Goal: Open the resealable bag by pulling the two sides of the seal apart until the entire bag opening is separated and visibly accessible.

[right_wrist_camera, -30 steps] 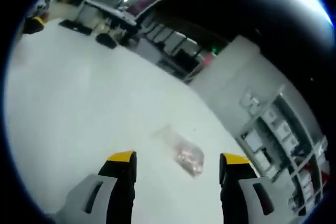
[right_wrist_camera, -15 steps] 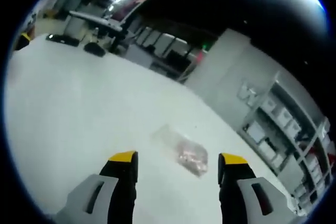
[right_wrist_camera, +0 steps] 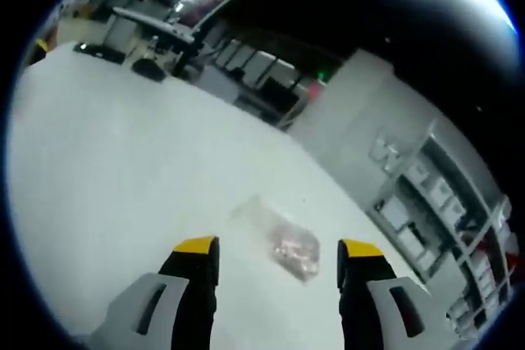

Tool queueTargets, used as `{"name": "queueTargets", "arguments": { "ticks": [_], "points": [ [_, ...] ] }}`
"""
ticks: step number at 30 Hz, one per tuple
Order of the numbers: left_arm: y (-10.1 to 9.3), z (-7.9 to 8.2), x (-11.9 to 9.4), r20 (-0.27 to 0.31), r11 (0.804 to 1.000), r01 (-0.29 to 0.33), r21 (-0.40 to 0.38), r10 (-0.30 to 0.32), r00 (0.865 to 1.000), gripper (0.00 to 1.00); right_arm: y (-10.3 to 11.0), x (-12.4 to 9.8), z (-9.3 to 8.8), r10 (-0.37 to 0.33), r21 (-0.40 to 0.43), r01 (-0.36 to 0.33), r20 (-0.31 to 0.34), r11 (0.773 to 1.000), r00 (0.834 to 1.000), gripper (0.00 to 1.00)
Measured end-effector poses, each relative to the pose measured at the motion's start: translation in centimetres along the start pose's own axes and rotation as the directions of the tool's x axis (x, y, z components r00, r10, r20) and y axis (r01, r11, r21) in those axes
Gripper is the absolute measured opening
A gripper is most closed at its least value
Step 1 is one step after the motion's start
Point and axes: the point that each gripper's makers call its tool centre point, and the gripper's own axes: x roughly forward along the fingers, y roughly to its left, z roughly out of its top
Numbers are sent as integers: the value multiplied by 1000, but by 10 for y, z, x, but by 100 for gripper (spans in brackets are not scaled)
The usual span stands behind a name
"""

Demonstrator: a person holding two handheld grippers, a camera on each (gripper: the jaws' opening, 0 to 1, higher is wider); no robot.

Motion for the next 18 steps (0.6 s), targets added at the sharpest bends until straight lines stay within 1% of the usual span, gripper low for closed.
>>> {"name": "queueTargets", "arguments": {
  "ticks": [3,10,18],
  "points": [
    [0,0,0,-1,1000,1,0,-1,1000,91,0,3,0,-2,-31,2,-7,1000,1000,57],
    [2,0,-1,1,1000,-2,-2,2,1000,90,3,9,-2,20,-74,-21,-22,997,1000,56],
    [4,-1,-2,4,1000,-6,-8,6,1000,90,5,14,0,31,-118,-33,-19,993,999,54]
  ]
}}
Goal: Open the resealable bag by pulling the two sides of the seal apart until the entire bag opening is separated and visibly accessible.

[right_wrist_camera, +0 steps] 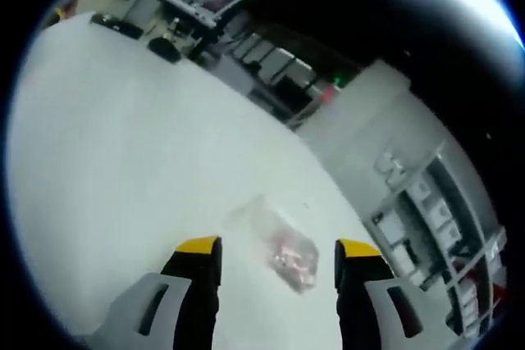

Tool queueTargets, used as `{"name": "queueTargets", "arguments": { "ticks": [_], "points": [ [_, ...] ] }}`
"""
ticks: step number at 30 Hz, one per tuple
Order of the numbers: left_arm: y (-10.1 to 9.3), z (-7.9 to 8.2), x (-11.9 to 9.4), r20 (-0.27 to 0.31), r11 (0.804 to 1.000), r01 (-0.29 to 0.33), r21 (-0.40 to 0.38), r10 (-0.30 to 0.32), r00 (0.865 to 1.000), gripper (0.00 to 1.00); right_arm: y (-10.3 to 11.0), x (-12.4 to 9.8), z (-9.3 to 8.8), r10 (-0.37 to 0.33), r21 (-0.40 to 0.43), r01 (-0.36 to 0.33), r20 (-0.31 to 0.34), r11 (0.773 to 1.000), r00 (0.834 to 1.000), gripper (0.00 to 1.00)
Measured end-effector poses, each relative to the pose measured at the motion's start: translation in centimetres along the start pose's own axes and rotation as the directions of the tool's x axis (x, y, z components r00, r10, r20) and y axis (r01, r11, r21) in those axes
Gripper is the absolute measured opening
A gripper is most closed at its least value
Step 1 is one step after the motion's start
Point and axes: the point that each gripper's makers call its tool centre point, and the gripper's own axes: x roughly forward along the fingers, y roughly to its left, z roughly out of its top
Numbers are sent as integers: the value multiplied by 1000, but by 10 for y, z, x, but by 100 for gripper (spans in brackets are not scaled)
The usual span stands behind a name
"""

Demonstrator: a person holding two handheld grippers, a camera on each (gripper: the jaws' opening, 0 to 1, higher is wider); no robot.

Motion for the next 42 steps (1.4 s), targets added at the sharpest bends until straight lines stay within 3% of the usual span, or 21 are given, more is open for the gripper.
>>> {"name": "queueTargets", "arguments": {
  "ticks": [22,30,42],
  "points": [
    [8,-2,-3,6,1000,-16,-12,16,1000,90,3,9,1,27,-35,-27,-11,999,1000,51],
    [6,0,-4,10,1000,-10,-19,10,1000,90,2,13,6,19,30,-20,15,999,1000,47],
    [7,-1,-4,6,1000,-12,-17,12,1000,90,7,18,1,38,95,-38,2,995,999,47]
  ]
}}
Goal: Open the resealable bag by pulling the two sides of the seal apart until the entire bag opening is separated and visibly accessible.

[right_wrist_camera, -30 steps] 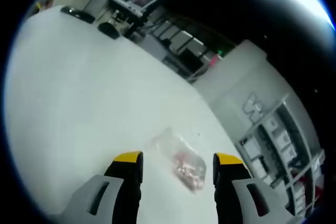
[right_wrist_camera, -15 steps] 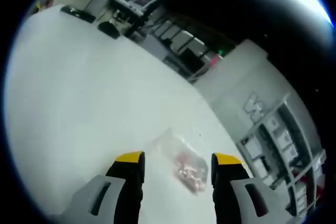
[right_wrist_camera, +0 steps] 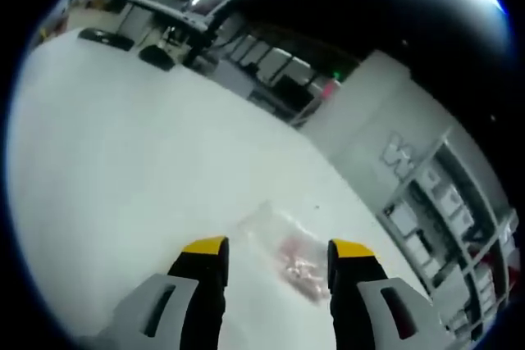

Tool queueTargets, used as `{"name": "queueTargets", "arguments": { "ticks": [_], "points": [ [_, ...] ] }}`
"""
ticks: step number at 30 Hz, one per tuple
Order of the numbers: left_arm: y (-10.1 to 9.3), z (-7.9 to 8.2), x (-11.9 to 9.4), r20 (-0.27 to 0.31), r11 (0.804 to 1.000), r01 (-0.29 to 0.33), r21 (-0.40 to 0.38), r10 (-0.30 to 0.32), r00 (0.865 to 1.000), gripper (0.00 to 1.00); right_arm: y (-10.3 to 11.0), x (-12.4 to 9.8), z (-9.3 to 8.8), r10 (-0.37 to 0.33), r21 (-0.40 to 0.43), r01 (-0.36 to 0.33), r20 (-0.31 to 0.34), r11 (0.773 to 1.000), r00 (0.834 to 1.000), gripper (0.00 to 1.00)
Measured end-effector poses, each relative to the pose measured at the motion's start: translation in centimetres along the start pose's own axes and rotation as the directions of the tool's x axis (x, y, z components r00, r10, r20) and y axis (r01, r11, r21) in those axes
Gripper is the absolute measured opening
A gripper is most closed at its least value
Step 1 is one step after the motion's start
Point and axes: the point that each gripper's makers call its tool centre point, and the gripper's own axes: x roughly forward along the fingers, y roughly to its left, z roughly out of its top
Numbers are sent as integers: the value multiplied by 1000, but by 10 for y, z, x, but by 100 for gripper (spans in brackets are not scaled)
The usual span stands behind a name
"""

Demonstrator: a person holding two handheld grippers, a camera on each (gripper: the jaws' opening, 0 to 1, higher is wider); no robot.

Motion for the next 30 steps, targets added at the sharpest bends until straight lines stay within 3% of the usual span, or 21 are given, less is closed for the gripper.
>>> {"name": "queueTargets", "arguments": {
  "ticks": [6,30],
  "points": [
    [1,1,1,0,1000,-2,2,2,1000,90,-1,5,-1,13,76,-13,-1,997,1000,45],
    [3,0,2,-6,1000,-2,2,2,1000,89,-1,16,-3,26,154,-25,-3,988,1000,39]
  ]
}}
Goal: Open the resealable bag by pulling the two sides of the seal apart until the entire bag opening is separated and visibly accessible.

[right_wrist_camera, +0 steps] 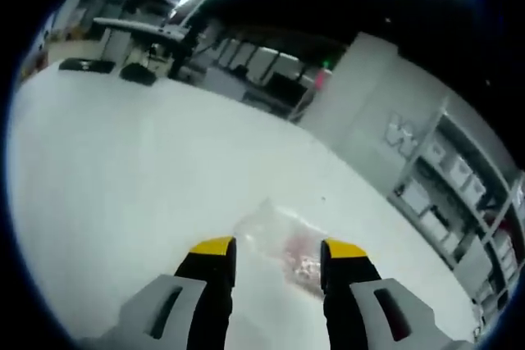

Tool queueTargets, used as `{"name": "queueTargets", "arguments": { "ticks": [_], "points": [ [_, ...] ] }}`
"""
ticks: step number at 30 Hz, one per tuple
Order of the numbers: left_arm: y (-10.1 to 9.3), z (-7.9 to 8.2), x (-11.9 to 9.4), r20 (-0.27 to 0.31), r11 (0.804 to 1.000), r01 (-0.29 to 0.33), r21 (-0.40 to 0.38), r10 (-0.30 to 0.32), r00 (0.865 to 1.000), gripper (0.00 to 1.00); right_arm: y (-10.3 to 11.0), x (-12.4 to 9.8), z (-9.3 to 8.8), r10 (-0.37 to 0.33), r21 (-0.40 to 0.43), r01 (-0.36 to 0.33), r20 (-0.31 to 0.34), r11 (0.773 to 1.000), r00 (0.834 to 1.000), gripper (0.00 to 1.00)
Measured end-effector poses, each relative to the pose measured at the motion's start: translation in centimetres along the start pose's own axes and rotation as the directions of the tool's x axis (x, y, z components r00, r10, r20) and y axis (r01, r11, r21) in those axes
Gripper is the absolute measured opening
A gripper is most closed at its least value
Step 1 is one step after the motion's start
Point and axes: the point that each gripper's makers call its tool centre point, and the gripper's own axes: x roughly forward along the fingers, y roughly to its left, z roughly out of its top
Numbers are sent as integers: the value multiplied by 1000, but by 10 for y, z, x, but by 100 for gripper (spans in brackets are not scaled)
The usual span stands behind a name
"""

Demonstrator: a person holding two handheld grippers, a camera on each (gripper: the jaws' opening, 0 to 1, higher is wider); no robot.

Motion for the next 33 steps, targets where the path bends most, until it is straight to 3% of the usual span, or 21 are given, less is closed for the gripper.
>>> {"name": "queueTargets", "arguments": {
  "ticks": [19,33],
  "points": [
    [1,0,0,3,1000,-1,-3,1,1000,89,3,9,-2,11,3,-11,-7,1000,1000,40],
    [1,-1,0,2,1000,-2,-6,2,1000,89,3,15,-5,13,27,-13,-1,1000,1000,33]
  ]
}}
